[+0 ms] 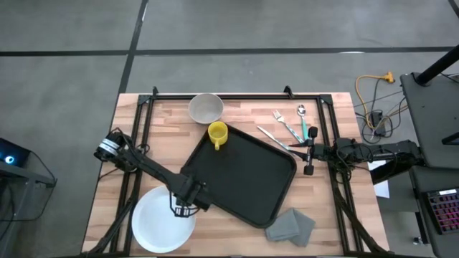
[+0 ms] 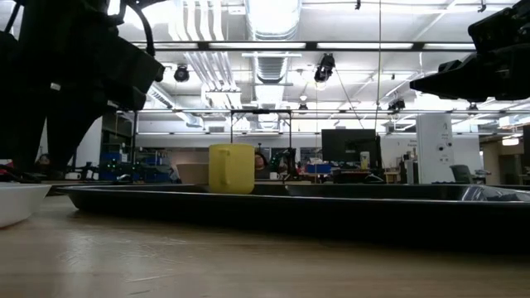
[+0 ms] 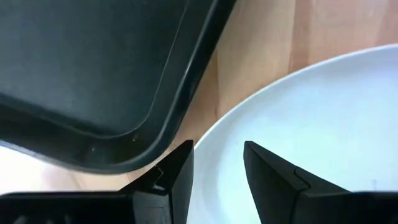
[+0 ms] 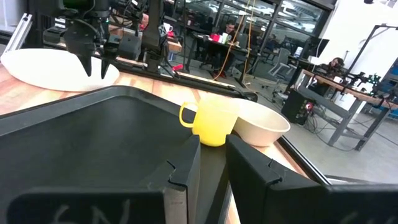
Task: Set up tray
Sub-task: Put the white plate on the black serving tray to the bottom right of the yellow mug
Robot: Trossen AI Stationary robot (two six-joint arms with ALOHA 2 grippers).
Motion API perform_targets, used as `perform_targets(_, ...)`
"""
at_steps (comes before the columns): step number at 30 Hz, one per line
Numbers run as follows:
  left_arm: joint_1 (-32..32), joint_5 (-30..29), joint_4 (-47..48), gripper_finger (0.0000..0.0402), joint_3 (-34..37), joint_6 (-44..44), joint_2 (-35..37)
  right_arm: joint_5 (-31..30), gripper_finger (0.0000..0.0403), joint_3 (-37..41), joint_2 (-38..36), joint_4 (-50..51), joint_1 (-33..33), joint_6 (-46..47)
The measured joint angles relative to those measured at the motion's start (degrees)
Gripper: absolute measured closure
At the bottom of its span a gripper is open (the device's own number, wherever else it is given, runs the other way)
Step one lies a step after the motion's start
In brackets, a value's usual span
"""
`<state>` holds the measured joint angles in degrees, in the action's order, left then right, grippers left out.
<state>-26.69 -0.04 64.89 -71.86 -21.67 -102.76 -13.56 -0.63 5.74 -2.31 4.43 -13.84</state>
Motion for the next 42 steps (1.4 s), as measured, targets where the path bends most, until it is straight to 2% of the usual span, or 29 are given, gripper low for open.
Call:
perform_targets(8,-0.03,0.17,-3.60,0.0275,0.76,0.07,0.00,0.00,0.0335,0.01,0.00,-0.02,0.02,-0.09)
perform_targets(18,-0.03,3.65,-6.94,0.0275,4.34,0.11,0.17,0.00,0.0335,0.01,0.00,-0.02,0.02,0.11)
perform_targets(42,-0.03,3.90,-7.53,0.0275,5.34,0.09,0.04,0.00,0.0335,-0.01,0.00,-0.02,0.04,0.15)
